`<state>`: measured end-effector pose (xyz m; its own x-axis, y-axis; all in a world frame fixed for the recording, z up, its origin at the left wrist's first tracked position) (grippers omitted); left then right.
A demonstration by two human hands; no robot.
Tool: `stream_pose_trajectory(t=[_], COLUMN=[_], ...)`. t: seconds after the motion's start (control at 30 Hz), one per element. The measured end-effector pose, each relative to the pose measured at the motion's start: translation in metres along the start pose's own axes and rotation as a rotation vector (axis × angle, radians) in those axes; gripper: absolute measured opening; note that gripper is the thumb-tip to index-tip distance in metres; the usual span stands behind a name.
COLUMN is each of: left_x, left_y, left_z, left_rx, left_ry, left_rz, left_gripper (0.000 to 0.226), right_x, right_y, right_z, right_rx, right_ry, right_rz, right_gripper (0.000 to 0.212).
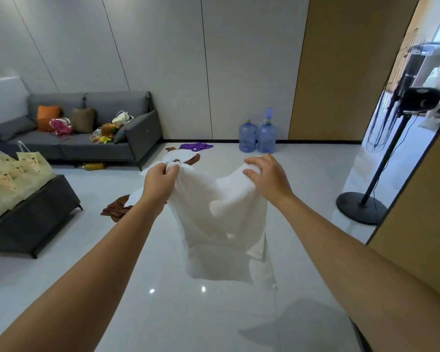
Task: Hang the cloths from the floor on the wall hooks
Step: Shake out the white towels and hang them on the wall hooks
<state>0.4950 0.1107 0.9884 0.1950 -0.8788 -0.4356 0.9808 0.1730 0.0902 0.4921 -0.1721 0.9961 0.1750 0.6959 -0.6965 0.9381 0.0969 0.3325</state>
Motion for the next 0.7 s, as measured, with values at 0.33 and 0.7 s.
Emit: stream_pose_trajectory(t=[0.33, 0.7], left_x=[0.053, 0.114], left_y=[0.131, 0.346], left_z=[0.007, 0.017], left_rx=[-0.031, 0.028], left_ry=[-0.03, -0.156], left_rz=[0.02, -0.079], left_gripper=[0.025, 0.028], right_x=[0.012, 0.019], right_y=[0.132, 0.311], right_z=[0.056, 0.118], right_rx=[-0.078, 0.014], right_ry=[-0.043, -0.095], right_rz=[0.005, 0.078], right_gripper=[0.03, 0.028])
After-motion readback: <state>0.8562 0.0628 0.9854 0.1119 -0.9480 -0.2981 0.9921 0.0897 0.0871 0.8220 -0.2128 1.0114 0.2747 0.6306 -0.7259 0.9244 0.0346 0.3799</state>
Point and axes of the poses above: each hand's wrist, its own y-axis towards the middle knuckle, its own x-axis out of the palm, z = x × y, the point moved 10 cm from there along y, towards the middle knuckle, and after that the axes turned 9 degrees about -z, right-handed, at the moved point
